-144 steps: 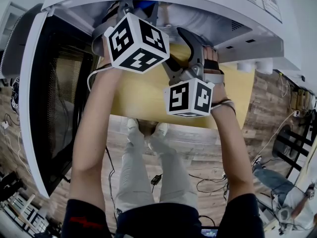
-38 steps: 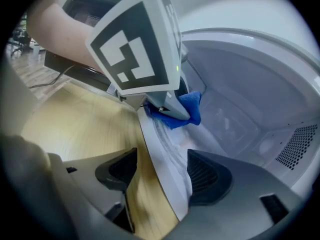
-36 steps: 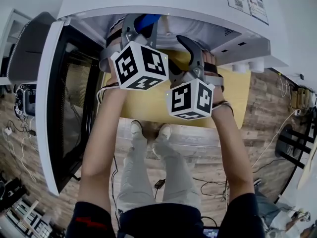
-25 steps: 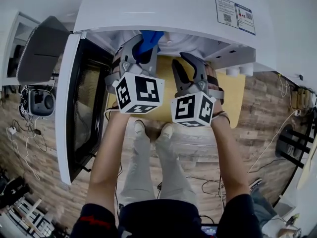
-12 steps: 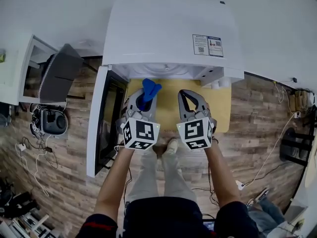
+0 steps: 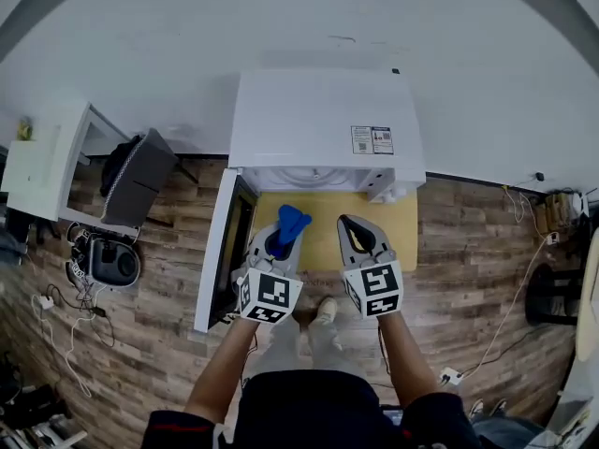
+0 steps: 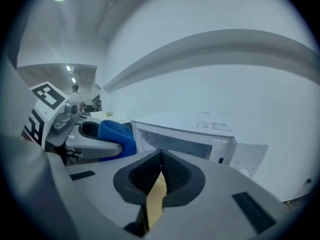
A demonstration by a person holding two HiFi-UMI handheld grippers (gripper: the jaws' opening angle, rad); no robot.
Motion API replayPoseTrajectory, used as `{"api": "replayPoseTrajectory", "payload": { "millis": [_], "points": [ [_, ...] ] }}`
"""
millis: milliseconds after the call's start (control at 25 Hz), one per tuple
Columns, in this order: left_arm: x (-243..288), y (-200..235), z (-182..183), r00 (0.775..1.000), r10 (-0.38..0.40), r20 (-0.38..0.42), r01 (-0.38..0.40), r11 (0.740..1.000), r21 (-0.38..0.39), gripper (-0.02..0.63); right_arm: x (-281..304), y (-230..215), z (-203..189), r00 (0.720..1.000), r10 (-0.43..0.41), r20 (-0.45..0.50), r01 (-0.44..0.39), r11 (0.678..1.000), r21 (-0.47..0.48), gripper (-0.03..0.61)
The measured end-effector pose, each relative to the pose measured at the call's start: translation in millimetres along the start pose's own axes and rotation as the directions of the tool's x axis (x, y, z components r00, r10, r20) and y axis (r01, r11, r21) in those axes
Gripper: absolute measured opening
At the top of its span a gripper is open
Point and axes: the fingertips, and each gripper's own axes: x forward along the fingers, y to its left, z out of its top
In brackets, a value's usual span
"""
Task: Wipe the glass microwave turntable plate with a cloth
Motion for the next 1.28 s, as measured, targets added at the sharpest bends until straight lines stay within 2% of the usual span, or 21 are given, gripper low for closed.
{"api": "replayPoseTrajectory", "payload": {
  "millis": [480, 880, 1280],
  "points": [
    [-84.5, 25.6, 56.8, 0.993, 0.06, 0.1, -0.042, 0.984, -0.173, 0.057, -63.0, 4.0, 91.0, 0.988, -0.067, 0.141, 0.076, 0.995, -0.06, 0.011],
    [-132.8, 47.0, 112.4, 0.967, 0.127, 0.22, -0.094, 0.983, -0.154, 0.057, -96.2, 15.3, 134.8, 0.969, -0.072, 0.236, 0.092, 0.993, -0.079, 0.009],
    [-153.2, 58.9, 126.9, 0.947, 0.162, 0.277, -0.116, 0.978, -0.175, 0.057, -105.2, 13.8, 140.3, 0.963, -0.068, 0.262, 0.091, 0.993, -0.075, 0.009]
  ]
}}
